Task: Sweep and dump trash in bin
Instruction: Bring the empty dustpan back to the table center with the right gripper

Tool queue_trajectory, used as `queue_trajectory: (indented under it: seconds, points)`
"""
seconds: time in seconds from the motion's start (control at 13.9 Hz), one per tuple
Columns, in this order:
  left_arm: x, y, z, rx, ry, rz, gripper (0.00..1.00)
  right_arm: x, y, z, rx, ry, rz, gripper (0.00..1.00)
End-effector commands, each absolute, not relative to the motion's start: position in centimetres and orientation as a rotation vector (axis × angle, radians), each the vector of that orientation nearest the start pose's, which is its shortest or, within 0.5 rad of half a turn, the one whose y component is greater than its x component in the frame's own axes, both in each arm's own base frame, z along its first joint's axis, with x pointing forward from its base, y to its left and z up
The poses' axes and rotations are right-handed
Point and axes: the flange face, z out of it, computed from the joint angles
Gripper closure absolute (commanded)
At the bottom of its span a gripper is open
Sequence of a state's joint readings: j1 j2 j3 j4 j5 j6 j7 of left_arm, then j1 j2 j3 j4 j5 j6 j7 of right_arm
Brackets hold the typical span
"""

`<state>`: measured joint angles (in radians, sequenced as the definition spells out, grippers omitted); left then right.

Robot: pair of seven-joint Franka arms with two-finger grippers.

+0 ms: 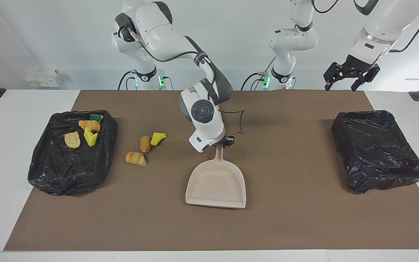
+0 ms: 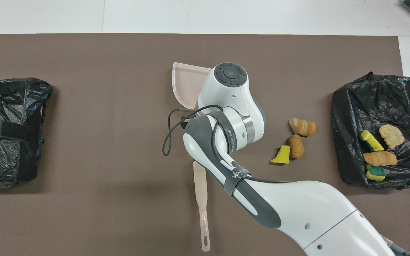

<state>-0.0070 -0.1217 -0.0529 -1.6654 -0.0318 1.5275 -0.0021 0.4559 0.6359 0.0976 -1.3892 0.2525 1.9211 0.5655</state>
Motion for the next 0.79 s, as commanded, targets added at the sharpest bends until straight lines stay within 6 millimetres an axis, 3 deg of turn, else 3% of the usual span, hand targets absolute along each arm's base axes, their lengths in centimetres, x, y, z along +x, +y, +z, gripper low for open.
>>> queue_trajectory:
  seconds: [0.0,0.07,0.5,0.72]
  points:
    - [50.7,-3.3,64.5,-3.15,0.107,0.025,0.0,61.1,38.1,34.1,-2.914,0.212,0.316,0.57]
    - [50.7,-3.3,64.5,-3.15,0.107,0.025,0.0,61.1,38.2,34.5,-2.911,0.208,0.299,0.01]
    - [50.7,-3.3,64.5,-3.15,0.107,0.025,0.0,60.2,37.4,36.8,-2.912,0.165,0.281,0.0]
    - [50.7,-3.3,64.5,-3.15,0.107,0.025,0.0,57.9,36.9,37.0,-2.965,0.135,0.311,0.0]
